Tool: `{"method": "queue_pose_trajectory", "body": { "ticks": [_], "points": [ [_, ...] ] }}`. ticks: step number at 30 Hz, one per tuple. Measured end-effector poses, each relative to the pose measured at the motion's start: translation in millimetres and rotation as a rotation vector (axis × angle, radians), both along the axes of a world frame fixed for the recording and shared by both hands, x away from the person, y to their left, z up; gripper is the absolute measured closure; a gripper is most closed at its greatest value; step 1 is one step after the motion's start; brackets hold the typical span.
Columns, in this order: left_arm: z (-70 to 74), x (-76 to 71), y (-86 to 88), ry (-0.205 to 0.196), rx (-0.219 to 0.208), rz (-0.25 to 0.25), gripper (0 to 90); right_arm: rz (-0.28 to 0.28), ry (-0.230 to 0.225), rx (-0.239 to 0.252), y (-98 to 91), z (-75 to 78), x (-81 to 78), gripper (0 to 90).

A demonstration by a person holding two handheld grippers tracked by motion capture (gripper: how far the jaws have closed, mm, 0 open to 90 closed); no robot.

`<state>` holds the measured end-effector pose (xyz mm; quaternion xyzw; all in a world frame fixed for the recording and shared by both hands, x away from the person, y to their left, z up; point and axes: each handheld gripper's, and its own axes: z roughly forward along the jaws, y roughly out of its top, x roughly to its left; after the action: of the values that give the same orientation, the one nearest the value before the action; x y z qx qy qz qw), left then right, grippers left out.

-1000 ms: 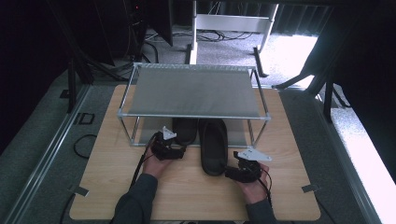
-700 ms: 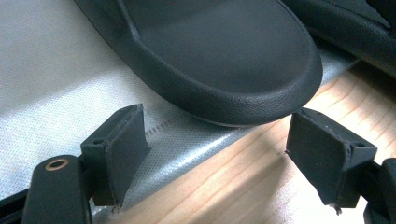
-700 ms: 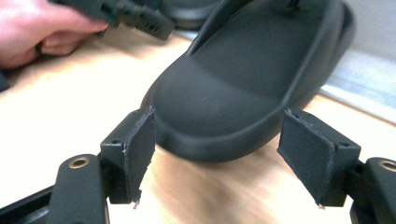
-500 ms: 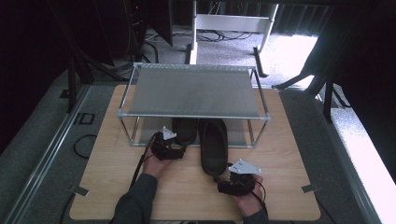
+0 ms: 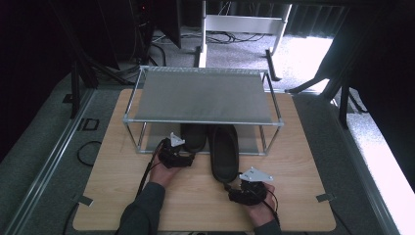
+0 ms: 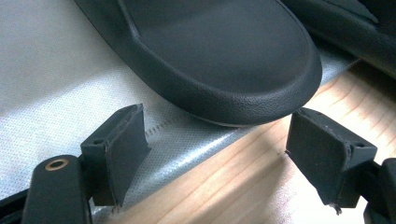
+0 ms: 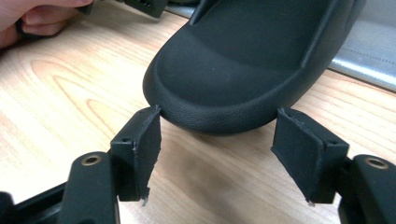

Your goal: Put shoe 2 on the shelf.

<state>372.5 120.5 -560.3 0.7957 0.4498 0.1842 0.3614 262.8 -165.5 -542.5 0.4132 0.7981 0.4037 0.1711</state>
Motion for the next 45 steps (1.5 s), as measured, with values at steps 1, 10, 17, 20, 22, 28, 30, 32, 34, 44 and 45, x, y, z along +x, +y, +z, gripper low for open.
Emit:
{"method": "queue_pose_trajectory", "body": {
  "ticks": [1, 10, 17, 20, 22, 28, 30, 32, 34, 44, 45],
  "points": [
    [0.0, 0.0, 0.0, 0.0, 0.0, 0.0, 20.5, -0.002, 0.001, 0.004, -0.4, 0.2, 1.1, 32.6],
    [-0.1, 0.1, 0.0, 0.0, -0.001, 0.0, 20.5, -0.015, -0.007, -0.007, 6.2, -0.8, 8.9, 33.0],
    [-0.1, 0.1, 0.1, 0.001, -0.002, 0.0, 20.5, -0.031, -0.023, -0.015, 13.3, -2.6, 17.0, 33.0],
    [-0.1, 0.2, 0.1, 0.002, -0.003, 0.001, 20.5, -0.046, -0.028, -0.016, 17.2, -2.9, 21.3, 33.1],
    [-0.1, 0.2, 0.1, 0.003, -0.006, 0.001, 20.5, -0.054, -0.036, -0.02, 19.8, -3.1, 24.5, 33.1],
    [-0.1, 0.2, 0.2, 0.004, -0.007, 0.0, 20.5, -0.079, -0.053, -0.037, 26.7, -4.7, 33.7, 34.3],
    [-0.1, 0.4, 0.4, 0.005, -0.006, 0.0, 20.5, -0.081, -0.053, -0.037, 27.3, -4.2, 37.2, 34.2],
    [-0.1, 0.4, 0.5, 0.005, -0.006, 0.0, 20.6, -0.086, -0.058, -0.044, 28.5, -4.8, 40.4, 34.4],
    [-0.1, 0.4, 0.3, 0.005, -0.006, 0.0, 20.6, -0.095, -0.06, -0.046, 28.2, -5.5, 44.8, 34.9],
    [-0.2, 0.5, 0.3, 0.007, -0.008, -0.002, 20.6, -0.06, -0.081, -0.042, 26.9, -5.5, 66.1, 38.1],
    [-0.2, 0.6, 0.3, 0.008, -0.008, -0.002, 20.6, -0.058, -0.081, -0.041, 26.5, -5.9, 68.6, 38.1]
  ]
}}
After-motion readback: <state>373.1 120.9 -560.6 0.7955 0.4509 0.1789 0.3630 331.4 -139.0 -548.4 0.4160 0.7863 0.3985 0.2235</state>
